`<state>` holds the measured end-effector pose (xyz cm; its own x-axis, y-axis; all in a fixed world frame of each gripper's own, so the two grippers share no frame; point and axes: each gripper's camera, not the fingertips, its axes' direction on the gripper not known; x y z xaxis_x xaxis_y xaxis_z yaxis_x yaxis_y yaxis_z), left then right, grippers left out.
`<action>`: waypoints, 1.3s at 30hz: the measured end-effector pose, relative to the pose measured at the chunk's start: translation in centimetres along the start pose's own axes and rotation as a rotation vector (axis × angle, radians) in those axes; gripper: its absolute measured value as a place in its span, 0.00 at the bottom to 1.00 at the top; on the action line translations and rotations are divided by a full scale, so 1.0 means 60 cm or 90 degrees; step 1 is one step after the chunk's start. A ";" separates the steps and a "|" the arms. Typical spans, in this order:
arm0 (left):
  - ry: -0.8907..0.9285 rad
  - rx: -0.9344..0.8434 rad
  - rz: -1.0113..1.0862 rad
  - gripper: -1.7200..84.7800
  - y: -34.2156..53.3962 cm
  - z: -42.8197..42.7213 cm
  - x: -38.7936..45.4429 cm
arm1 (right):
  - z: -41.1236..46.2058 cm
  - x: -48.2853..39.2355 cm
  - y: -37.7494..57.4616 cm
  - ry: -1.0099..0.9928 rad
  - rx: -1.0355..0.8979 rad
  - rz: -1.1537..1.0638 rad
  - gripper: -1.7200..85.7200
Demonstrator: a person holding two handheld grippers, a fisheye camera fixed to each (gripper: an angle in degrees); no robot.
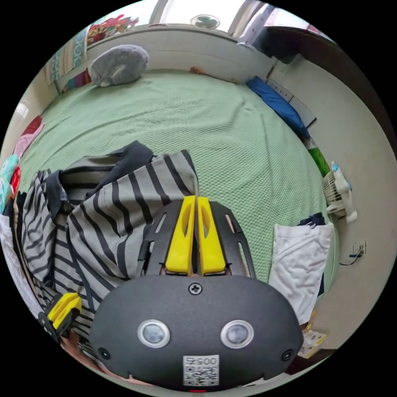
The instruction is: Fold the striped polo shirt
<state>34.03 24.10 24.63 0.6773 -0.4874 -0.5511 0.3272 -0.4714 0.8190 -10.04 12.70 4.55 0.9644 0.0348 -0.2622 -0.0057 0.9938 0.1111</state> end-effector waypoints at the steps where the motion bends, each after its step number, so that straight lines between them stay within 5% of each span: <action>1: -0.004 -0.001 0.002 0.08 0.002 0.000 0.001 | 0.009 0.013 -0.005 0.001 -0.012 0.035 0.00; 5: -0.013 -0.003 0.004 0.08 0.009 -0.002 0.003 | 0.014 0.037 0.006 0.029 0.005 0.074 0.02; 11: -0.006 -0.004 -0.003 0.08 0.023 -0.006 0.000 | -0.042 0.007 0.105 -0.166 -0.013 -0.101 0.12; 22: -0.034 -0.007 0.017 0.08 0.060 -0.013 0.016 | -0.006 0.036 0.216 0.082 -0.041 -0.101 0.03; 25: -0.025 -0.009 0.009 0.08 0.070 -0.014 0.014 | 0.020 0.092 0.218 0.004 -0.088 -0.035 0.05; 28: -0.021 -0.007 0.008 0.08 0.082 -0.018 0.014 | -0.022 0.105 0.244 -0.039 -0.005 -0.009 0.07; 39: -0.064 0.056 0.016 0.09 0.193 -0.113 0.030 | -0.084 0.030 0.445 -0.137 -0.016 -0.122 0.10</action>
<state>43.49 22.76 34.20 0.6136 -0.5692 -0.5472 0.2486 -0.5185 0.8182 -9.81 39.85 2.19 0.9824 -0.1751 -0.0656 0.1787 0.9824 0.0539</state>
